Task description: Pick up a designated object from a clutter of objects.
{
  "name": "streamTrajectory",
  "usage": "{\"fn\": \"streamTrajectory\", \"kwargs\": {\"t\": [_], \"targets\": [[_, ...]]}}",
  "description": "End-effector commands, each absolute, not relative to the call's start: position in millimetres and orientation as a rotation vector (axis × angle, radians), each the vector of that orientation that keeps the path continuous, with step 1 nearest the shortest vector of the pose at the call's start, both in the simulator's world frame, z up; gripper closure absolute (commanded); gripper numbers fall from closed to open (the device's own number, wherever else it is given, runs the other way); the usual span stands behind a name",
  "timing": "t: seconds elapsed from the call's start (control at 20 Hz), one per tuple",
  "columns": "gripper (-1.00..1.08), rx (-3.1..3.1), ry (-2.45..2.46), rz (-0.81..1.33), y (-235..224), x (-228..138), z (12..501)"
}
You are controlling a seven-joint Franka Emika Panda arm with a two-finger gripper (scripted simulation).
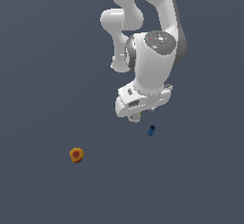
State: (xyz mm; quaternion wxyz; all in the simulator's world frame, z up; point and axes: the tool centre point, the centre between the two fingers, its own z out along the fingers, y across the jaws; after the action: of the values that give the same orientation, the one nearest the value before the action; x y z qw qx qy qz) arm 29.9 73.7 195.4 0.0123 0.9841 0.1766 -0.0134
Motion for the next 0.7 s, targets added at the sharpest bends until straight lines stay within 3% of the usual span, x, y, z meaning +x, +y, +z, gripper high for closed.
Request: {"fn": "streamTrajectory", "kwargs": {"t": [0.0,0.65], "targets": [[-0.92,3.047,0.666,-0.032,91.9,32.9,169.4],[-0.92,2.98,0.99,-0.001,146.2,30.0,95.6]]}}
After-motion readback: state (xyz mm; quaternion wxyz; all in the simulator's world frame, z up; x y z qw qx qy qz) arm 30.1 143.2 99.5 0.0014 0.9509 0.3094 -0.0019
